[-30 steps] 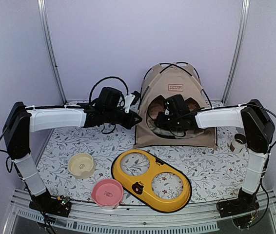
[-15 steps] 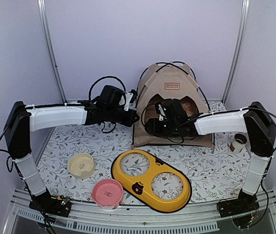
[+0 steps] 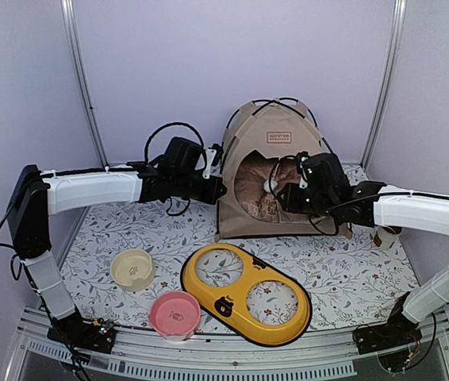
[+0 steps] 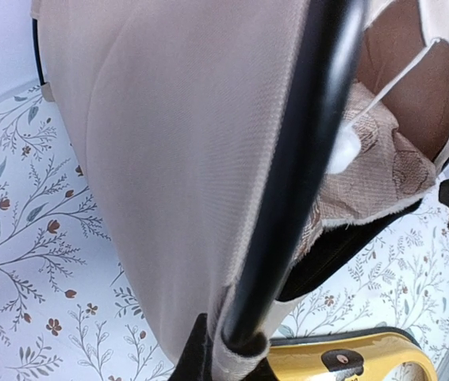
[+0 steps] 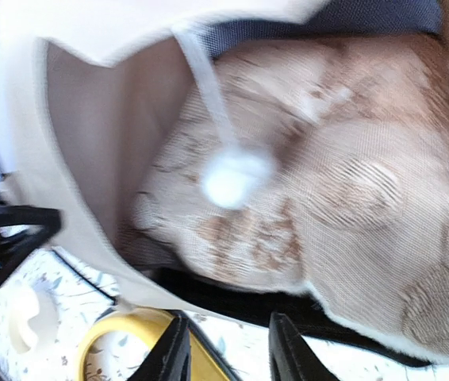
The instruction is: Set up the pet tent
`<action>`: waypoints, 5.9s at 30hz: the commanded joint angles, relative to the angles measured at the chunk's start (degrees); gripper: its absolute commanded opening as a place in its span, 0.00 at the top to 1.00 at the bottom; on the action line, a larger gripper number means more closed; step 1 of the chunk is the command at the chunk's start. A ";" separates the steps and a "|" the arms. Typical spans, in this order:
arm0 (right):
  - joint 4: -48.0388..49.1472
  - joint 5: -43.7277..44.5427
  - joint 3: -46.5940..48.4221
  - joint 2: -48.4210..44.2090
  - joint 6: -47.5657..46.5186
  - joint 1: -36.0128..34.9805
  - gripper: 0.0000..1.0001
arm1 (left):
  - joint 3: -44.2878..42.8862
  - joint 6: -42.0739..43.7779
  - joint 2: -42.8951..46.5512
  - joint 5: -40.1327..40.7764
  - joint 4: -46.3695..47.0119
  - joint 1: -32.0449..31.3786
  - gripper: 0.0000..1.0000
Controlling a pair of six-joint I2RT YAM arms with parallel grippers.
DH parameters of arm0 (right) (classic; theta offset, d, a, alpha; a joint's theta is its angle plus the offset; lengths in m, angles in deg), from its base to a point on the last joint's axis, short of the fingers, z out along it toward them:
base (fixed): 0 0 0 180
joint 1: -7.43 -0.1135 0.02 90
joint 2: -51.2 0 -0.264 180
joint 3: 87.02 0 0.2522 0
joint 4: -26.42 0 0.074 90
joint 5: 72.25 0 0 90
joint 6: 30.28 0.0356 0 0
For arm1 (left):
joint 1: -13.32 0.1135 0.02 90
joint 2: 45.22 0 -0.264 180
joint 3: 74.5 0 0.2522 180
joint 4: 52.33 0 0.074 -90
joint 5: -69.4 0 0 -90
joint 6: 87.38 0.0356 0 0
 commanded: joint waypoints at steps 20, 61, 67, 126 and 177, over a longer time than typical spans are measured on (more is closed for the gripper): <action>-27.67 20.01 20.73 29.03 -6.13 10.68 0.46 | -3.94 2.02 5.62 -0.87 -4.24 -0.87 1.00; -17.88 4.23 3.97 -21.25 -6.36 6.23 0.06 | -21.50 21.23 -19.94 -32.35 6.21 -6.53 1.00; -18.55 5.43 4.43 -22.40 -7.01 9.36 0.04 | -17.28 23.60 -17.10 -34.86 4.68 -7.12 1.00; -13.50 -13.91 19.86 -2.35 -33.71 43.36 0.67 | -36.96 13.37 -31.60 -14.44 -1.08 -7.98 1.00; -26.67 -12.77 -6.23 -26.66 -2.85 9.76 0.01 | 16.43 4.63 15.24 -3.51 2.77 -3.66 0.03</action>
